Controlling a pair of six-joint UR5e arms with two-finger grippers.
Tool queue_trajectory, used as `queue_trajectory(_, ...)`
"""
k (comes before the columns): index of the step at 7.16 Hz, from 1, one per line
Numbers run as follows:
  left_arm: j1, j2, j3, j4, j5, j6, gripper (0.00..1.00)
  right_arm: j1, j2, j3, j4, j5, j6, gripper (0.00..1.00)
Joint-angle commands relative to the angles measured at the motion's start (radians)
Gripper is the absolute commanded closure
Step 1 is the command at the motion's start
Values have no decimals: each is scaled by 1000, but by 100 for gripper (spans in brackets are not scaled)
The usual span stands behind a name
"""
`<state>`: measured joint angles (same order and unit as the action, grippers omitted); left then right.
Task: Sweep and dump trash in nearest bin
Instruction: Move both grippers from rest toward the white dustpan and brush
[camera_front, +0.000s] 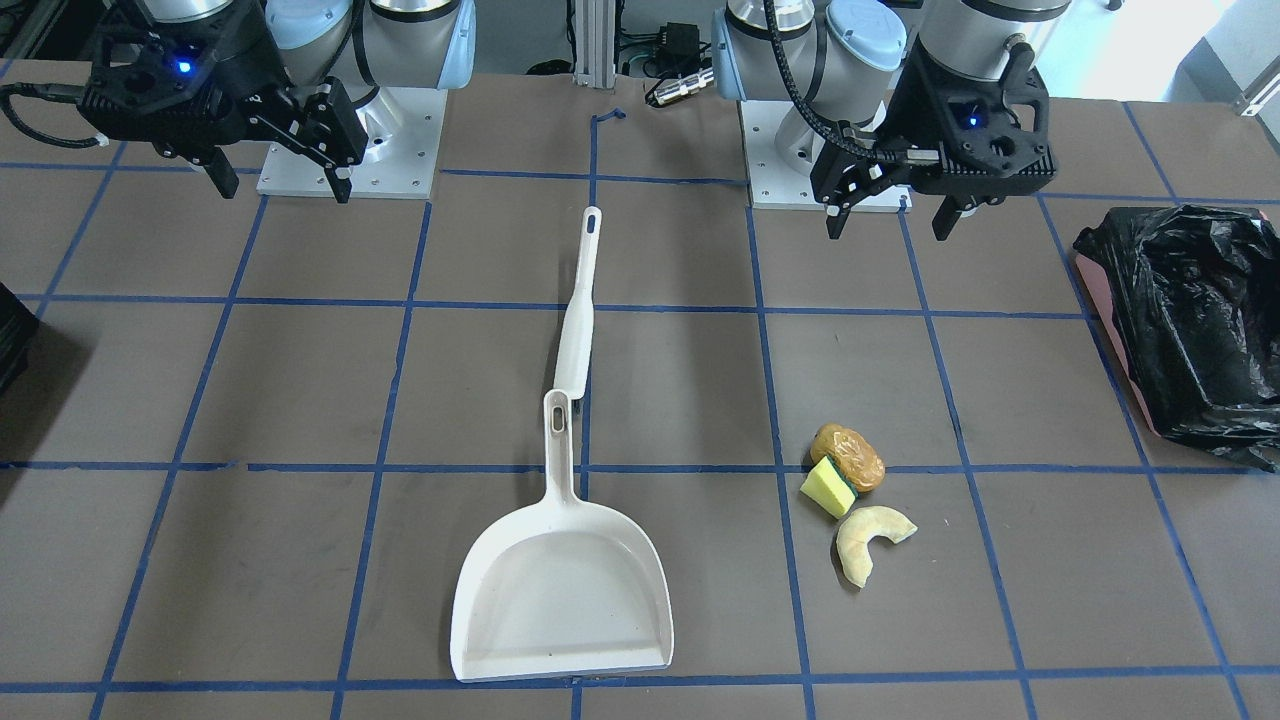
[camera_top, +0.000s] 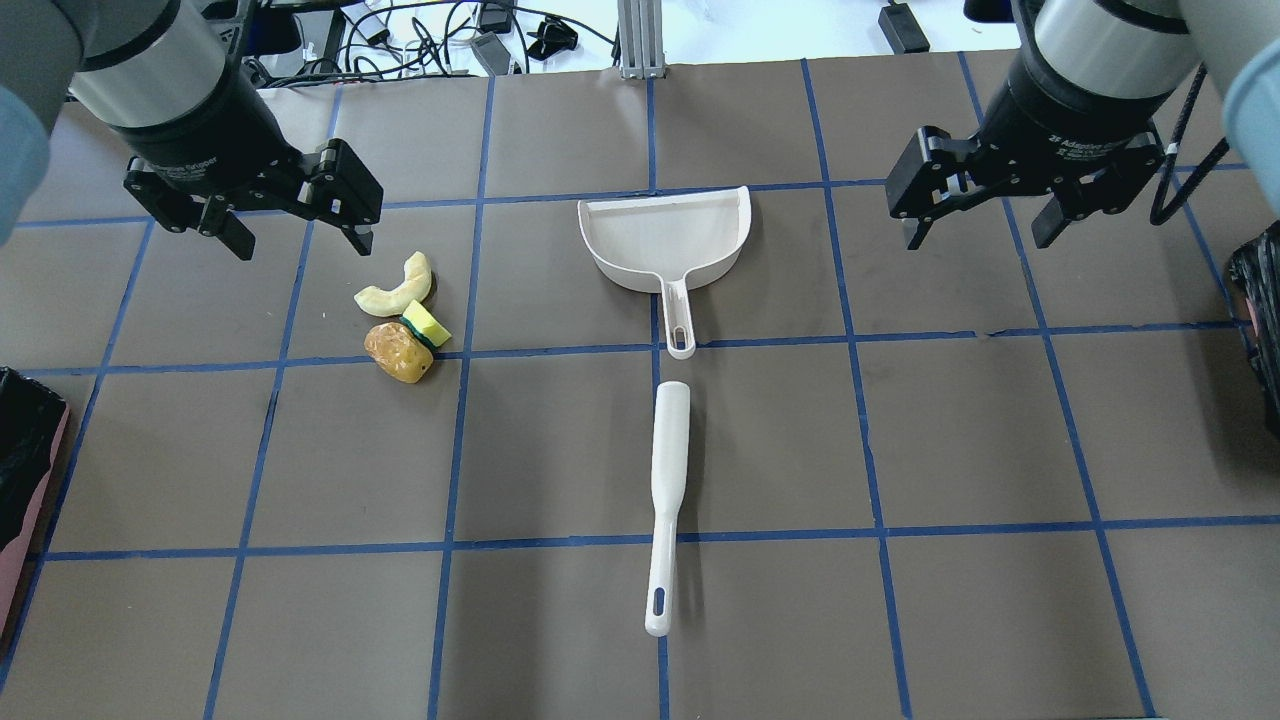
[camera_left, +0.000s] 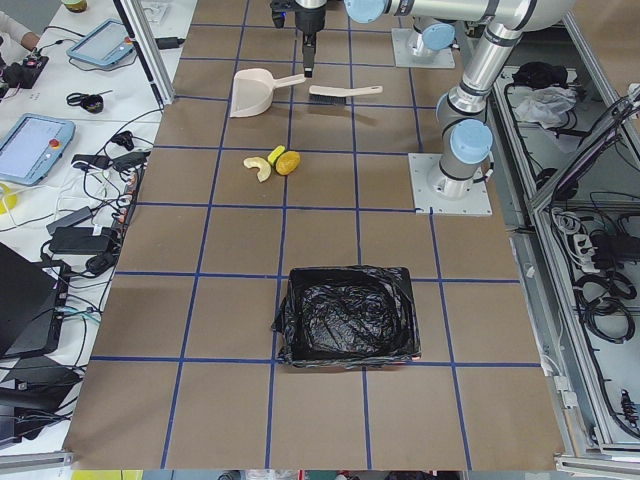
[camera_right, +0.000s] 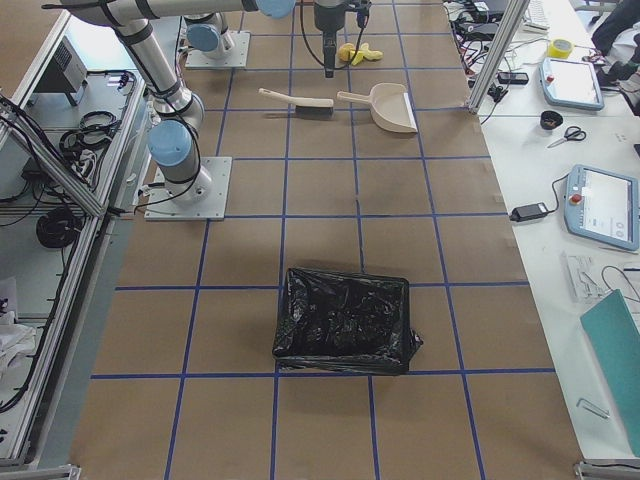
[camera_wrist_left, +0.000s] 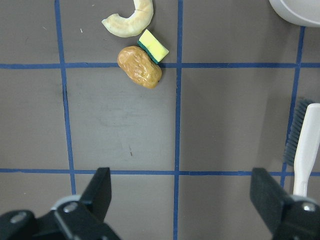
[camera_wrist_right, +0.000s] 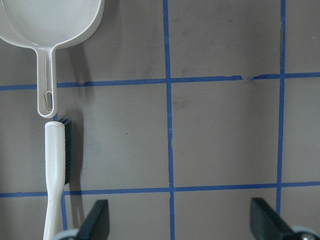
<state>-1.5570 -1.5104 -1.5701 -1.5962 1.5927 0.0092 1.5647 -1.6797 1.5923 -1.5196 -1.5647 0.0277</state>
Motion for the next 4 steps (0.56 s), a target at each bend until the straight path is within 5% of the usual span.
queue_trajectory(1,0,-1,-2,-1,0,0,0,0,0,0,-1,0,-3,0)
queue_trajectory(4,5,-7,-2,-2,0,0,0,3,-2,9,15,8,-5,1)
